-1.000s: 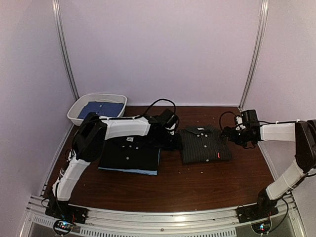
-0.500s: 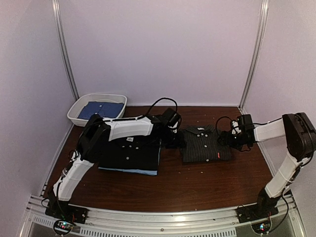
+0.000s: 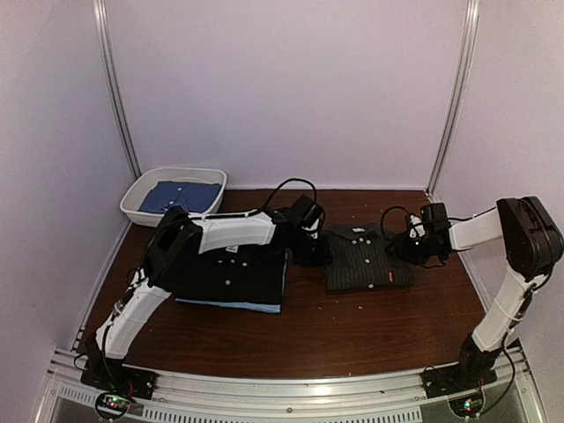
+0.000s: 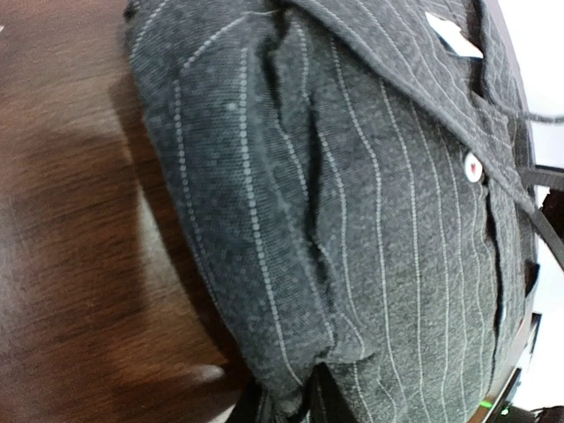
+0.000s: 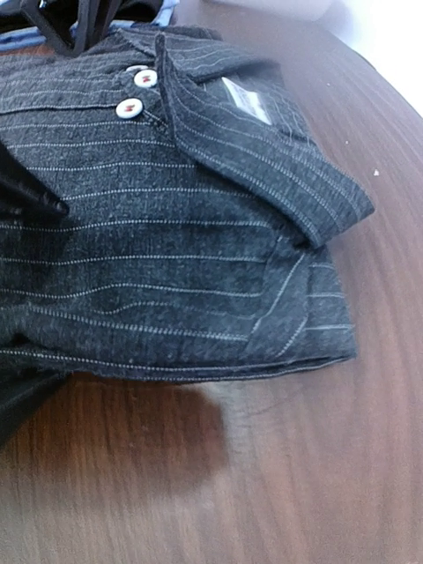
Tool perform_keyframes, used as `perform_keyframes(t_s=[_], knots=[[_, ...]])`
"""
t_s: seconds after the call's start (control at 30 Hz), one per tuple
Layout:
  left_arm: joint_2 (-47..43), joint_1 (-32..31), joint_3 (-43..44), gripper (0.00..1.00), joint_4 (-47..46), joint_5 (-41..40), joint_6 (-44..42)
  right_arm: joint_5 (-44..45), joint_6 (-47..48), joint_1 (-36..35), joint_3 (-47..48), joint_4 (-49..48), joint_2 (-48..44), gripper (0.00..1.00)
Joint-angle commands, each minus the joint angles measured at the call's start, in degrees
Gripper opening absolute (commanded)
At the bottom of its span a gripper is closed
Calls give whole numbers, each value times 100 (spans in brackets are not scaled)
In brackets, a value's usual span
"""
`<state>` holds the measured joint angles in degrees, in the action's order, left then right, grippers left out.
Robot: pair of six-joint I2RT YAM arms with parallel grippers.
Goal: Fold and stack the long sleeve shirts
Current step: Pick up the square-folded shirt from the center of the board.
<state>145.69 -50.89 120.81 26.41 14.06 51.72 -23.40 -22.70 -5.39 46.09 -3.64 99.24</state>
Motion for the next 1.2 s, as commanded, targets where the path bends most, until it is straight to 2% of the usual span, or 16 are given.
perform_keyframes(t_s=[0.0, 0.07, 0.13, 0.3, 0.53, 0.8, 1.17], knots=[[131, -8, 185, 10, -226, 243, 109, -470, -154, -51, -38, 382, 251, 45], [93, -8, 253, 2, -196, 234, 110, -554, -187, -65, -50, 379, 253, 30], [32, 0, 278, 0, -190, 243, 96, -637, -219, -67, -85, 211, 234, 17], [-223, 10, 259, 0, -189, 215, 40, -720, -296, -80, -204, 105, -17, 0], [-786, 41, 136, 0, -61, 69, -93, -900, -430, -178, -240, 159, -509, 0], [-1570, 86, -524, 0, 29, -132, -257, -922, -692, -494, -176, 259, -1137, 0], [-3109, 335, -2111, 0, 234, -474, -483, -342, -1722, -1941, 6, -158, -1644, 0]])
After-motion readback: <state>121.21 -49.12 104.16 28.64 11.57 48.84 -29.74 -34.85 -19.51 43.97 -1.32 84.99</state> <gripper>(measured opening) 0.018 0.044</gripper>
